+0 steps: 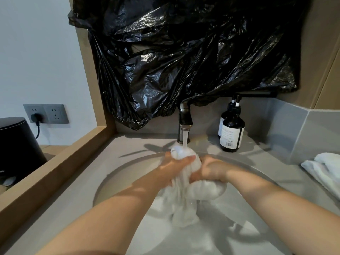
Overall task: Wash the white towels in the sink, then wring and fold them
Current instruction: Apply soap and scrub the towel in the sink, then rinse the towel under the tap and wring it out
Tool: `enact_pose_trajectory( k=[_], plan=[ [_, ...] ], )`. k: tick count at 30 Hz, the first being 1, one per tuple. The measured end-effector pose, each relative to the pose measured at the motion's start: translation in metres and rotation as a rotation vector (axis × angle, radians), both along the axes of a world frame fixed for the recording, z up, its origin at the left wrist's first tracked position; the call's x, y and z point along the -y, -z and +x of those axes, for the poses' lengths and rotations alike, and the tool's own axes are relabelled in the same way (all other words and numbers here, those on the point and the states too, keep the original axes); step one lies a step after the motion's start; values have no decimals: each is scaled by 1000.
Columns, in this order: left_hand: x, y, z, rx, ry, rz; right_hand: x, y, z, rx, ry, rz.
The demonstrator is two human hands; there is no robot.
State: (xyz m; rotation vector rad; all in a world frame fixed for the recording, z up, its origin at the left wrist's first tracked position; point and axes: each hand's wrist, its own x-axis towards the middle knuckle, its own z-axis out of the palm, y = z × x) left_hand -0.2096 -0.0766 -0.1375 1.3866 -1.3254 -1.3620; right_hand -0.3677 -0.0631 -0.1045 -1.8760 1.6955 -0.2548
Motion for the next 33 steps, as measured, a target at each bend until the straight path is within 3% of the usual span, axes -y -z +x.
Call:
enact_pose_trajectory(
  k=[3,5,7,10,13,15,19,25,27,30,31,33],
  plan=[
    [8,8,-1,-62,11,-89,6,-5,-11,94,-86,184],
    [8,6,-5,-100,-23,-107,6,-18,-18,22,-93,164],
    [4,1,-8,-156,-40,-108,7,-33,-20,-63,-7,-93],
    [-5,-6,-11,-233,-102,-119,9,-55,-16,124,168,-527],
    [-10,-14,-11,-255,-128,-123,9,-77,-3,113,121,-877],
    [-11,-17,-11,-255,-131,-132,15,-89,3,12,81,-901],
    [-8,-18,-6,-264,-162,-145,25,-107,4,-77,55,-764],
    [-5,-25,0,-259,-362,-145,22,-71,-8,92,221,-943],
    [-4,-28,2,-261,-444,-113,19,-52,-16,161,251,-746],
    [0,-24,7,-444,-583,-34,1,-30,-24,266,91,-100],
    [-1,-25,8,-506,-615,-20,-7,-22,-24,272,17,32],
    [-9,-28,11,-561,-630,22,-19,-6,-19,283,-59,74]
  ],
)
